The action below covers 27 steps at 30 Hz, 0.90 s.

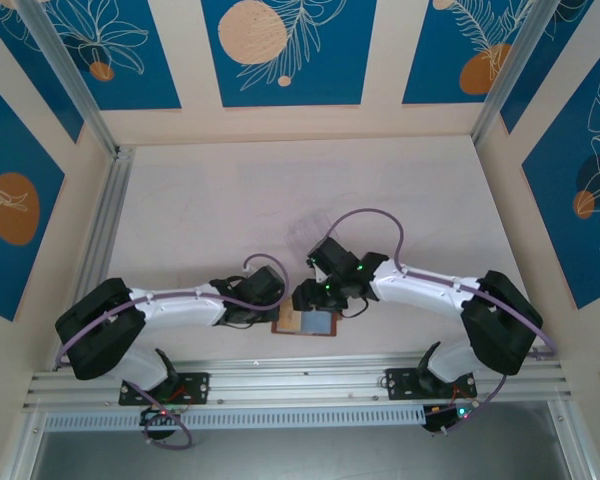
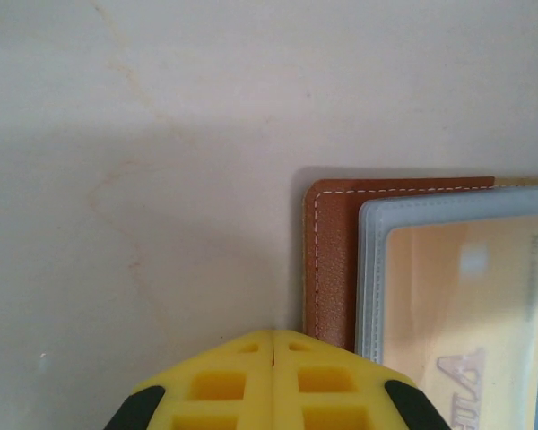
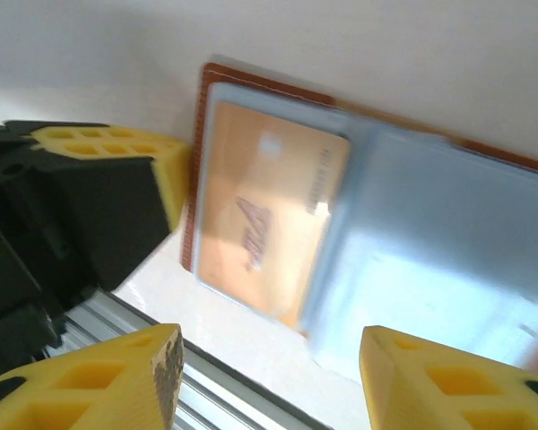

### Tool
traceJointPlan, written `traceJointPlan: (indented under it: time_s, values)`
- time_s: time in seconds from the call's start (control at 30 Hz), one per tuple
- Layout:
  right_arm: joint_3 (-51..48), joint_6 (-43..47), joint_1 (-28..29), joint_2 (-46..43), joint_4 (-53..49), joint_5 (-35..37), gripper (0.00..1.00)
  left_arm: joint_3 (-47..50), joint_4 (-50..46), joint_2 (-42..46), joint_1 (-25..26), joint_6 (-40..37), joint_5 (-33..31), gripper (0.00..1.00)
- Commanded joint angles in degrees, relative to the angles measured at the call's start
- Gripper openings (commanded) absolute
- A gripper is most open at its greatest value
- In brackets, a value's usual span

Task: Put the credit cards into the card holder
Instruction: Insert the credit card into the card slot.

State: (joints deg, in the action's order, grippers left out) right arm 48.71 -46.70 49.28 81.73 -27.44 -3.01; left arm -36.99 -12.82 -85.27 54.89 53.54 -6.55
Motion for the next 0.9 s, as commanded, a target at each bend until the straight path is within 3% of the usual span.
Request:
traceJointPlan:
  time_s: [0.0, 0.1, 0.17, 0.4, 0.53, 0.6, 0.73, 0.77, 0.87]
  values:
    - [2.29, 3.26, -0.43, -3.72, -16.96, 6.04, 0.57, 3.48, 4.58, -5.42, 1.0, 0.56, 2.06, 0.01]
    - [3.49, 1.82, -1.23, -5.52, -24.92, 15.89, 0.66, 3.75, 4.71, -5.03, 1.0, 0.59, 2.06, 0.01]
    - [2.89, 1.2, -2.24, -5.69, -26.52, 18.37, 0.69, 3.8, 4.51, -4.73, 1.0, 0.38, 1.89, 0.01]
    - [0.24, 1.91, -2.78, -1.79, -19.56, 14.57, 0.67, 3.75, 4.64, -4.28, 1.0, -0.22, 2.13, 0.02]
    - [0.59, 2.66, -3.07, 1.13, -18.13, 14.26, 0.52, 3.48, 4.55, -4.46, 0.98, -0.69, 2.42, 0.02]
    - [0.32, 3.06, -3.31, 1.46, -17.55, 13.26, 0.4, 3.45, 4.56, -4.44, 1.0, -0.99, 2.49, 0.02]
    - [-0.27, 3.78, -3.64, -0.03, -17.3, 10.92, 0.04, 3.32, 6.1, -4.28, 1.09, -2.27, 3.91, 0.02]
    - [-0.11, 4.02, -4.1, -0.78, -17.58, 10.47, 0.0, 2.82, 6.51, -4.35, 1.26, -2.77, 4.26, 0.02]
    - [0.83, 5.45, -6.66, -4.27, -18.13, 8.76, 0.0, 0.17, 6.02, -4.68, 2.34, -3.99, 4.57, 0.02]
